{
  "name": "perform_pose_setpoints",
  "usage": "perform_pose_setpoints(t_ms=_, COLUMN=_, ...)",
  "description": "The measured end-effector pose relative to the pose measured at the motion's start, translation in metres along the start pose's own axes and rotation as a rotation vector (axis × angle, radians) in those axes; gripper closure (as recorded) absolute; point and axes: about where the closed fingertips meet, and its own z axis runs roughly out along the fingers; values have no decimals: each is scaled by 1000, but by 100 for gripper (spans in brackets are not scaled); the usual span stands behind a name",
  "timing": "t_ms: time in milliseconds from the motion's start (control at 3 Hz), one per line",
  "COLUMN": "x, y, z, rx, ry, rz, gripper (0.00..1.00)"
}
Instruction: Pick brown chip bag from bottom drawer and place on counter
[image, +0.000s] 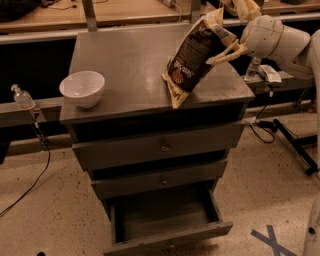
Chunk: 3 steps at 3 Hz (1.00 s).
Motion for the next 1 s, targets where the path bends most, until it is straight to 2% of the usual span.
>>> perform_pose_setpoints(t_ms=333, x=5, y=9, z=-19, rx=12, ry=58, rz=14, gripper=0)
perform_pose_setpoints(t_ms=667, x=12, y=25, z=-49, rx=30, ry=189, rz=54, gripper=0)
perform_pose_setpoints(t_ms=1000, x=18, y=39, z=-48, rx=17, ry=206, rz=78, gripper=0)
